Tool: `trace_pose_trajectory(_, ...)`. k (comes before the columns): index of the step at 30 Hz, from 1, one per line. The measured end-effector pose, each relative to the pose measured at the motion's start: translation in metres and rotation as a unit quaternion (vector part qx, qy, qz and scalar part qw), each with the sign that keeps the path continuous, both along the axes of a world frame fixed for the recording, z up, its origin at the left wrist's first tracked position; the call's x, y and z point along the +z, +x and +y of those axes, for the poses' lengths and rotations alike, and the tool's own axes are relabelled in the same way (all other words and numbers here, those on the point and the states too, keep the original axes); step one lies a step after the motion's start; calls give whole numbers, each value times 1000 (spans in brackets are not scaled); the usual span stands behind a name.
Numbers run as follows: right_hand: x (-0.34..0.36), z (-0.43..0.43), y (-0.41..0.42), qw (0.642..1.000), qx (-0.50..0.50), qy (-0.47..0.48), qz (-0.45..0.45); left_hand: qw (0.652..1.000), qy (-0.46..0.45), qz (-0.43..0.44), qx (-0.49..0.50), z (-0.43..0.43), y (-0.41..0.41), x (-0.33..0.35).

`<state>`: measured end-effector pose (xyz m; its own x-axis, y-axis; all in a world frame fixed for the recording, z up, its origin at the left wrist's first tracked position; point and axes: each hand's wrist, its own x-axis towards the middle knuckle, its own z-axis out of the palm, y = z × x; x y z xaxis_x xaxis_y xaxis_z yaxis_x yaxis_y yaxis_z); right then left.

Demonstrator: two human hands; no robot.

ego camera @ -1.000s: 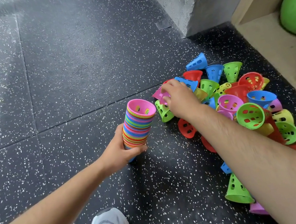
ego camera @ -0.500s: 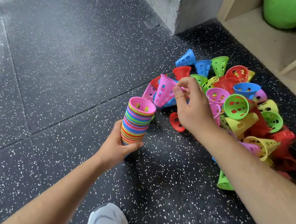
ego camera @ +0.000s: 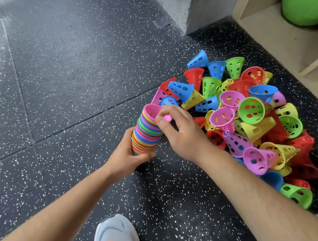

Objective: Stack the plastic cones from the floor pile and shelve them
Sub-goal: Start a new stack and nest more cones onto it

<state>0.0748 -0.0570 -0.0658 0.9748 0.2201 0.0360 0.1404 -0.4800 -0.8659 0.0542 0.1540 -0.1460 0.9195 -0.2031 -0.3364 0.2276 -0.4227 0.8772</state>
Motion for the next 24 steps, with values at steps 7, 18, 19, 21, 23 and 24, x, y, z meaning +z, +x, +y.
trace_pose_trajectory(7,-24,7,28,995,-64,36,71,997,-28,22,64,12,1,-9)
trace_pose_trajectory(18,-58,22,40,960,84,-228,141,991,-55,31,119,23,3,-15)
trace_pose_trajectory(19,-59,22,41,958,84,-233,143,991,-58,33,115,23,4,-15)
trace_pose_trajectory(21,-61,20,41,958,83,-239,136,991,-64,33,109,23,4,-15)
trace_pose_trajectory(23,-62,16,40,963,71,-236,112,992,-64,30,106,23,3,-15)
trace_pose_trajectory(24,-61,14,40,967,59,-230,95,992,-63,30,106,24,3,-15)
